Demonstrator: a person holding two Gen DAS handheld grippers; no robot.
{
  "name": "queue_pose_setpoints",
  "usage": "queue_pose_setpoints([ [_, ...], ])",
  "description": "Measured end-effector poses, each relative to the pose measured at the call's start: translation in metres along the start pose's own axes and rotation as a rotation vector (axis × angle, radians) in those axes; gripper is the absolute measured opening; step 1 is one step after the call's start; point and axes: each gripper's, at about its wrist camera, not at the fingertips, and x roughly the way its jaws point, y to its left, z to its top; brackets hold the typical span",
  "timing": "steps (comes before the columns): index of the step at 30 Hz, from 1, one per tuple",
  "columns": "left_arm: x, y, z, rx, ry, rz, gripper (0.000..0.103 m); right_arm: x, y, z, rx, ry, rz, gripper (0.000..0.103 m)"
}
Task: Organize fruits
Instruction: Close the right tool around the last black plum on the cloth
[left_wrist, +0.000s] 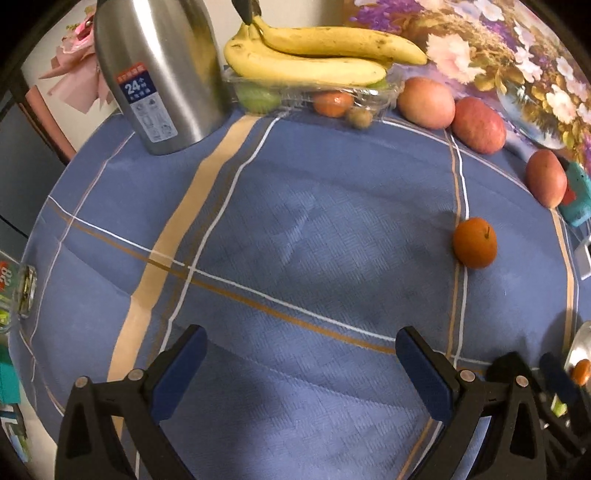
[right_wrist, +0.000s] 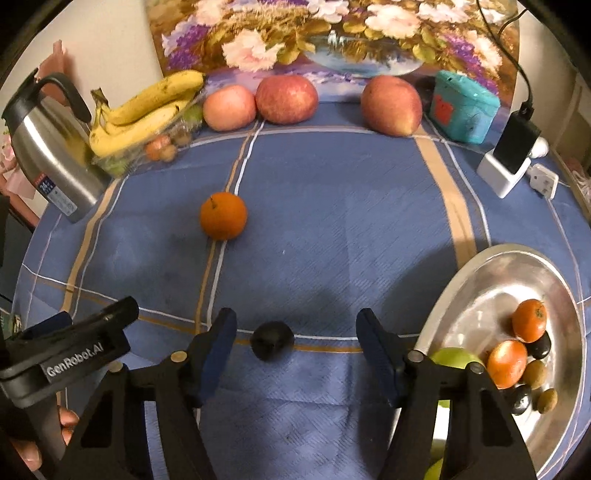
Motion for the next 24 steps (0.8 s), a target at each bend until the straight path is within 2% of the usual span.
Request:
queue_pose_setpoints([
  [1, 0.000, 0.001, 0.000, -0.005, -0.005, -0.004, 0.103, 0.002, 0.000, 0.000, 0.000, 0.007, 0.005, 0.057],
  [3, 0.000, 0.002, 0.000, -0.017, -0.008, -0.015, 0.103, 0.007, 0.001, -0.001, 0.001, 0.018, 0.007, 0.052],
  [5, 0.000, 0.003, 0.000, -0.031, -0.010, -0.029, 0.103, 0.009, 0.003, -0.003, 0.001, 0.024, 0.016, 0.051],
  [7, 0.001, 0.002, 0.001, -0.041, -0.009, -0.029, 0.103, 0.010, 0.004, -0.003, 0.002, 0.029, 0.027, 0.045],
  [10, 0.002, 0.002, 0.001, -0.048, 0.004, -0.063, 0.103, 0.012, 0.005, -0.004, 0.000, 0.034, 0.033, 0.041],
  [16, 0.000, -0.005, 0.002, -0.020, 0.012, -0.089, 0.103, 0.014, 0.008, -0.005, -0.007, 0.041, 0.045, 0.030],
  [24, -0.004, -0.004, 0.004, -0.055, 0.003, -0.172, 0.103, 0.015, 0.011, -0.005, -0.016, 0.043, 0.049, 0.027],
])
